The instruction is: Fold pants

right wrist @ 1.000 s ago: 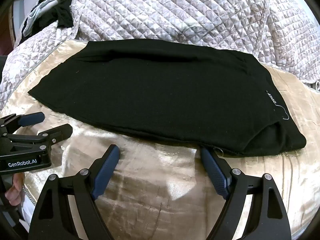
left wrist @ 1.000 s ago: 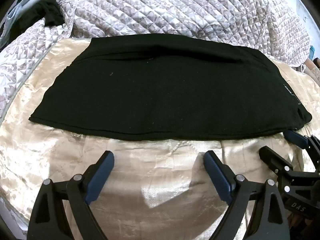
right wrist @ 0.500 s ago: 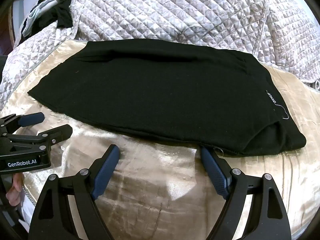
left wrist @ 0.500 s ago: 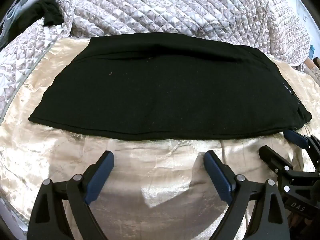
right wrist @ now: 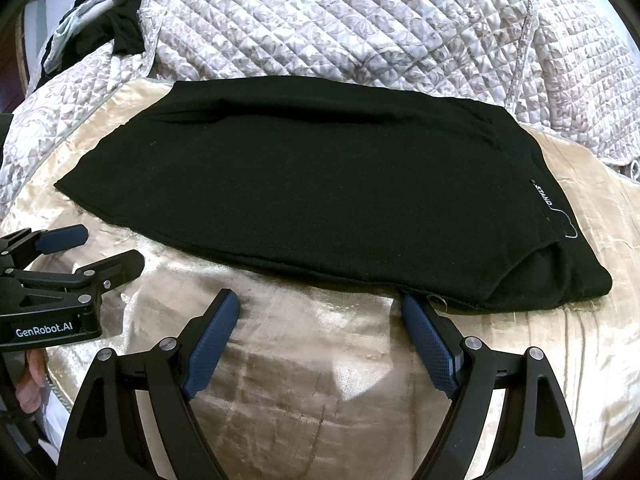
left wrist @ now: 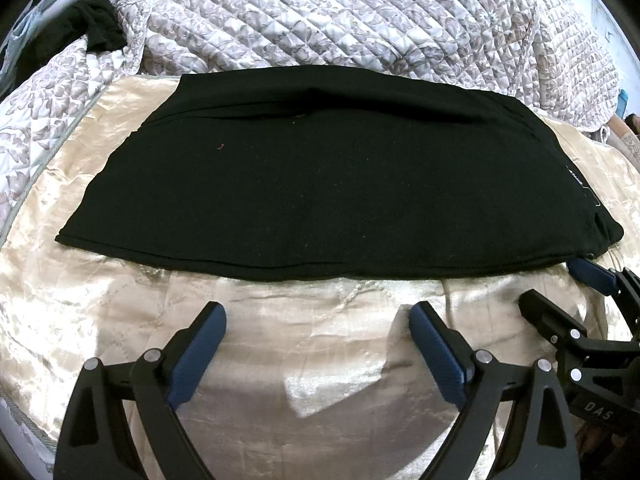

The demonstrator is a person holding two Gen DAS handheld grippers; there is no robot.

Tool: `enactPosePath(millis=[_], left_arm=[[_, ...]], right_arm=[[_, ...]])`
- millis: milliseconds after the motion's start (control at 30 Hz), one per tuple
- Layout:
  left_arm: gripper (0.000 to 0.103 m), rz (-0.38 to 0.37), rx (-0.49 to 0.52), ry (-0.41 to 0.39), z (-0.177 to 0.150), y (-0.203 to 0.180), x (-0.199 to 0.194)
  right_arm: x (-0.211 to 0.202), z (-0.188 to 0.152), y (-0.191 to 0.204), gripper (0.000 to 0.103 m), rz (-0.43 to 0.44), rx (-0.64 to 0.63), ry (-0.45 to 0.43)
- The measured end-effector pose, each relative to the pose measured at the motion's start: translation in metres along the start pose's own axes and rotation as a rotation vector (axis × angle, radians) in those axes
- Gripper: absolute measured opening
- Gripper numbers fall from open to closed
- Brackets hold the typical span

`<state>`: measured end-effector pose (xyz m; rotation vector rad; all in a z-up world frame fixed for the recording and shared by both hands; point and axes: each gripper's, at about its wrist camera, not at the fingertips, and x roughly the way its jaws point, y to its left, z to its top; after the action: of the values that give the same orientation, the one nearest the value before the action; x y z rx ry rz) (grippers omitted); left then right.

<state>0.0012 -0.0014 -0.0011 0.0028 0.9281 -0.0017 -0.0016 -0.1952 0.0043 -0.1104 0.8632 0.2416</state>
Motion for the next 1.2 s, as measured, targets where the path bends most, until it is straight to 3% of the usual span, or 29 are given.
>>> enactPosePath(millis=[1200], left_arm=[[0.096, -0.009, 0.003, -0.002, -0.0011, 0.0005, -0.0002]], right_arm=[[0.0008, -0.0001, 0.0004, 0.084, -0.003, 0.0, 0.002]])
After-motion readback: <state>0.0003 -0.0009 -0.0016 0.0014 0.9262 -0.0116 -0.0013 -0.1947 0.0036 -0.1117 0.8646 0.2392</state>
